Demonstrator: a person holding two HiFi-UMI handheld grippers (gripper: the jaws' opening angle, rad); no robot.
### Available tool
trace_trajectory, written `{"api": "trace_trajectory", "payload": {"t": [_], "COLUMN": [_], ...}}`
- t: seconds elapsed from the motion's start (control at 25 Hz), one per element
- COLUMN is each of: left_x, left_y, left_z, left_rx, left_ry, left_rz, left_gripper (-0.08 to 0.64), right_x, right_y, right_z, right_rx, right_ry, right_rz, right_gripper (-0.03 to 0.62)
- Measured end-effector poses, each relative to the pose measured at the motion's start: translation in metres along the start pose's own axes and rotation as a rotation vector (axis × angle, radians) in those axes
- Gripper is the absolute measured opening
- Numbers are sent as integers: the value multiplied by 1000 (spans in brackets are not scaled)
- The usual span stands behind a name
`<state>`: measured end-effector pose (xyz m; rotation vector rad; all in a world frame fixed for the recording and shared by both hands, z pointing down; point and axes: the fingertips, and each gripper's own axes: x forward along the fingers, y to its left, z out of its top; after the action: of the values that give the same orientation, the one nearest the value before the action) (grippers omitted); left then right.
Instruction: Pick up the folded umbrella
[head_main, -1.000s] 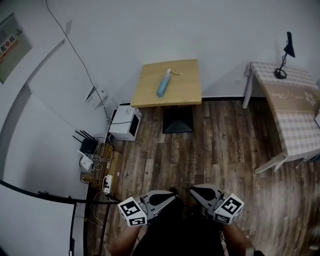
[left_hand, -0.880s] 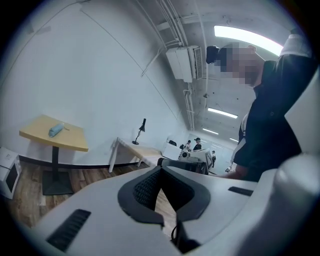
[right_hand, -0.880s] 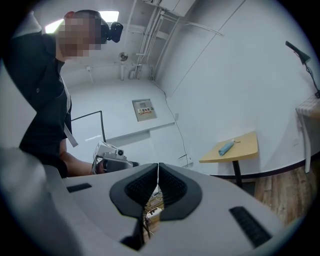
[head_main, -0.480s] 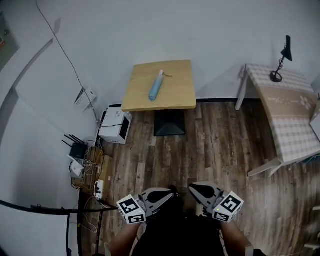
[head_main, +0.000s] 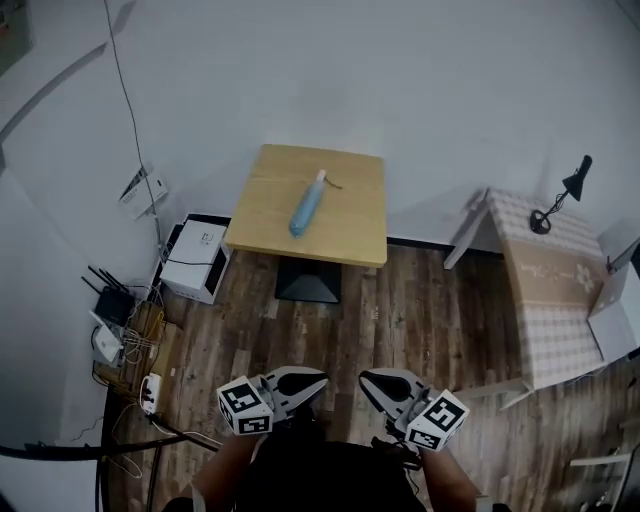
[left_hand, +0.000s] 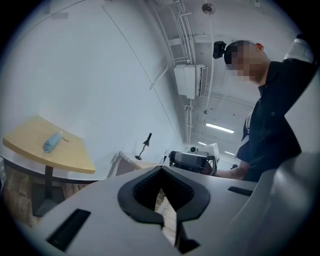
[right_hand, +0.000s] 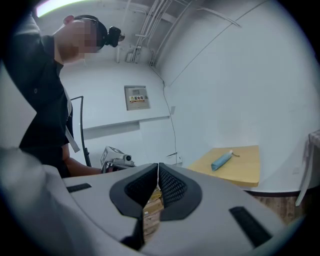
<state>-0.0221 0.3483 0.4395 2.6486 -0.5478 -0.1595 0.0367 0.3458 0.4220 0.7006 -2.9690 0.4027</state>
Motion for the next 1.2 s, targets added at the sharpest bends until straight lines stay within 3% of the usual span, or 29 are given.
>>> {"api": "trace_trajectory", "payload": {"t": [0.28,0.4,0.56,0.68,0.88,1.2], "left_x": [-14,-10,-11,-14,-13,8], "left_y": [73,94,113,126,154,199], "left_z": [15,20,31,32,27,45], "left_rx": [-38,-27,-40,-54,-79,-65], "left_ry": [3,3,-43,-62,-71,11], "left_rz": [-67,-78,-59,-29,30,126], "left_gripper": [11,11,11,11,11,11], "right_x": [69,69,71,90,132,167], "right_y": [-38,-61,-88,-92,-100,-169], "right_z": [28,33,32,42,46,53], "right_rx": [-49,-70,-23,9,-52,25], "right_ry": [36,74,130,125,174,139], "right_rz": [-64,-110,-148,-103,21,107], "right_gripper": [20,20,20,20,20,20]}}
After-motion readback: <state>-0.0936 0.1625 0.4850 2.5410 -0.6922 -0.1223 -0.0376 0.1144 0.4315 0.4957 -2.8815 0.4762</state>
